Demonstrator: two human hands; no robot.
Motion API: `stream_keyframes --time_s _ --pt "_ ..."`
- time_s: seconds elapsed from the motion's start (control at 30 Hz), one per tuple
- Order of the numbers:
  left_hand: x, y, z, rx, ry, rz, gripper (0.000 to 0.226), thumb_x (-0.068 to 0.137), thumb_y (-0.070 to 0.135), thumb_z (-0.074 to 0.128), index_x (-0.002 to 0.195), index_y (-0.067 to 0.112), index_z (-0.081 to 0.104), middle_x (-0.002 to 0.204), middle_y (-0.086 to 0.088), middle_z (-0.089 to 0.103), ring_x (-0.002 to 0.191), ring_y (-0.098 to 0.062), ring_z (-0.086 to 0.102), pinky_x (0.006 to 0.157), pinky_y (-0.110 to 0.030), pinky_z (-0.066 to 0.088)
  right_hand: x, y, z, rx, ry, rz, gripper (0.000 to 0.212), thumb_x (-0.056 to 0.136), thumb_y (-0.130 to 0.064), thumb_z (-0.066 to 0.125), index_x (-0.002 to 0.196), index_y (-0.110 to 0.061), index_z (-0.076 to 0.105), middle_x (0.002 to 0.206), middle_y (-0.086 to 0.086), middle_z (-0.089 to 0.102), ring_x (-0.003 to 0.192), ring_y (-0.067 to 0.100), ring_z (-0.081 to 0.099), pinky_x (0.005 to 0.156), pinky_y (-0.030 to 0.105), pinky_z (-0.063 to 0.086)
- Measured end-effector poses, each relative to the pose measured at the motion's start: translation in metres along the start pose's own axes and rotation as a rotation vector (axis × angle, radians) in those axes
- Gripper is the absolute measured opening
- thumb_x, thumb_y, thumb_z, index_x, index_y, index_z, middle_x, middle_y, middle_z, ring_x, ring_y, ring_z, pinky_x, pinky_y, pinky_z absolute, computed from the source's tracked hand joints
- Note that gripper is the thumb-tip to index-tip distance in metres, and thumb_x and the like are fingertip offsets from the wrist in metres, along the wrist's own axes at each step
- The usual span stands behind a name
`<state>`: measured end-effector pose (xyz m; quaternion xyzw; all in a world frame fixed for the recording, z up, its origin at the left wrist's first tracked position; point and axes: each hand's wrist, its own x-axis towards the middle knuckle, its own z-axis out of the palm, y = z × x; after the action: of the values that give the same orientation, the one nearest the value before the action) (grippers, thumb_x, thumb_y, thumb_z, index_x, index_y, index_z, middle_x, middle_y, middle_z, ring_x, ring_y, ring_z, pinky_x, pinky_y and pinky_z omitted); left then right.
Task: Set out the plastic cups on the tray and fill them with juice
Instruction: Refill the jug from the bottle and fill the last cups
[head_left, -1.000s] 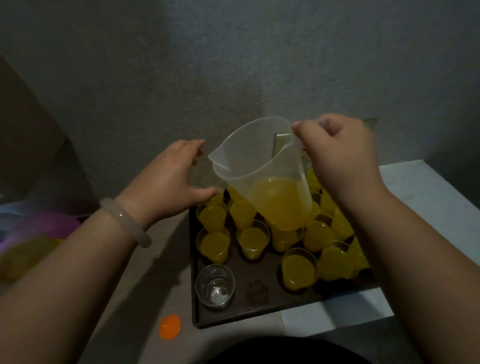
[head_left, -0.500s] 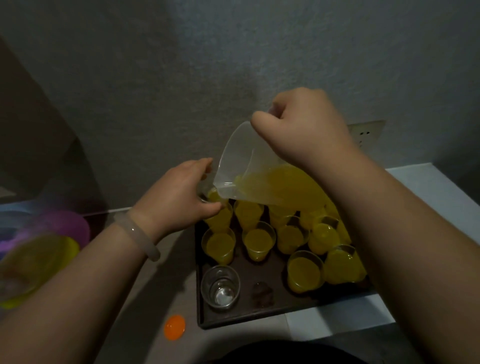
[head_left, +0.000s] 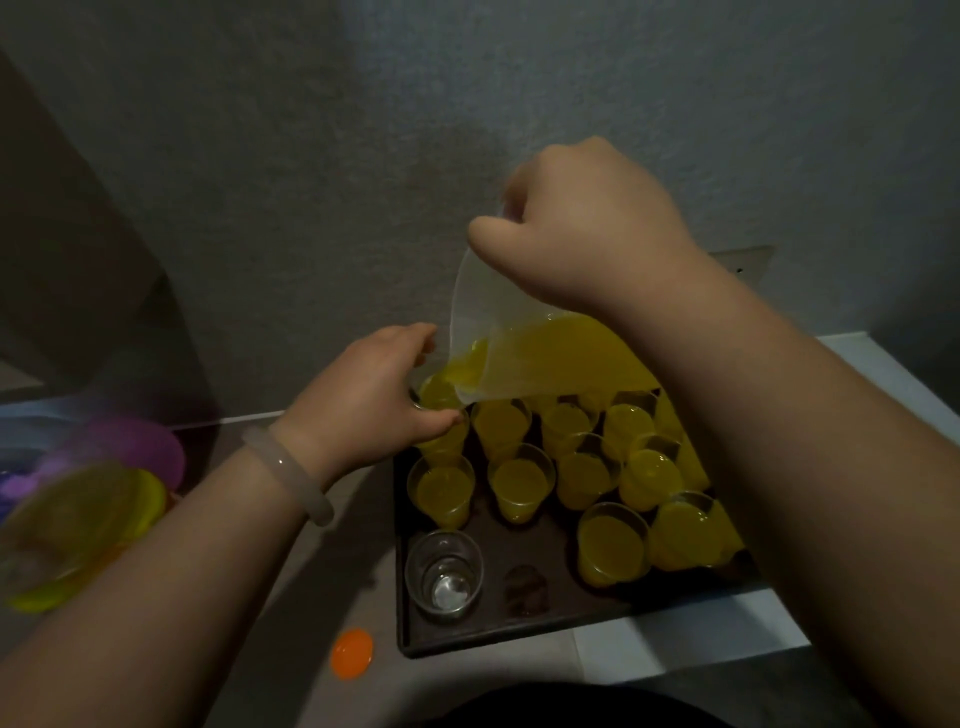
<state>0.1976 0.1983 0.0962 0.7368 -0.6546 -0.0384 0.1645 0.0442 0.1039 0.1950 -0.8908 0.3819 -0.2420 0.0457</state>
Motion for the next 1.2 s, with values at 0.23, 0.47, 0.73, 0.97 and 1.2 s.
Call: stream_keyframes --time_s 0.23,0.47,0.73,0.97,1.2 --pt "0.0002 0.0041 -0.0009 -0.013 -0.017 0.014 0.087 0.073 0.045 0.076 0.144 0.019 0.035 0.136 0.001 0.05 0.118 -0.011 0.05 0.093 -0.018 0.036 -0.0002 -0.0006 0.0003 -0.041 0.012 -0.019 0.035 0.082 -0.042 0.048 0.056 -0.019 0.04 0.057 -0.002 0.041 0.052 0.012 0.035 0.048 0.025 0.022" --pt "0.0009 0.0042 -0.0003 -0.018 -0.026 0.009 0.089 0.072 0.047 0.075 0.146 0.02 0.033 0.137 0.002 0.05 0.12 -0.01 0.05 0.096 -0.02 0.037 -0.0007 -0.0013 -0.0023 -0.05 0.017 -0.031 0.034 0.082 -0.041 0.048 0.057 -0.02 0.042 0.056 -0.003 0.043 0.053 0.011 0.039 0.048 0.024 0.023" --pt "-0.0001 0.0036 -0.0032 -0.017 -0.015 0.014 0.09 0.072 0.045 0.076 0.146 0.018 0.033 0.136 0.001 0.051 0.12 -0.011 0.05 0.098 -0.022 0.038 -0.0015 -0.0003 -0.0032 -0.045 0.025 -0.031 0.035 0.082 -0.043 0.048 0.057 -0.019 0.042 0.057 -0.002 0.043 0.053 0.013 0.038 0.048 0.025 0.022" --pt "0.0013 0.006 -0.0067 -0.027 -0.013 0.012 0.088 0.073 0.045 0.076 0.146 0.02 0.033 0.134 0.002 0.052 0.118 -0.01 0.051 0.097 -0.024 0.041 -0.0009 -0.0024 -0.0052 -0.051 0.029 -0.046 0.034 0.082 -0.042 0.048 0.058 -0.018 0.044 0.056 -0.003 0.044 0.052 0.012 0.04 0.047 0.024 0.022" --pt "0.0034 0.0061 -0.0056 -0.048 0.008 0.026 0.085 0.072 0.044 0.077 0.143 0.021 0.037 0.131 0.002 0.054 0.116 -0.01 0.052 0.094 -0.023 0.041 -0.0002 -0.0026 -0.0045 -0.046 0.039 -0.049 0.035 0.082 -0.042 0.048 0.055 -0.019 0.041 0.055 -0.002 0.042 0.051 0.013 0.038 0.047 0.026 0.022"
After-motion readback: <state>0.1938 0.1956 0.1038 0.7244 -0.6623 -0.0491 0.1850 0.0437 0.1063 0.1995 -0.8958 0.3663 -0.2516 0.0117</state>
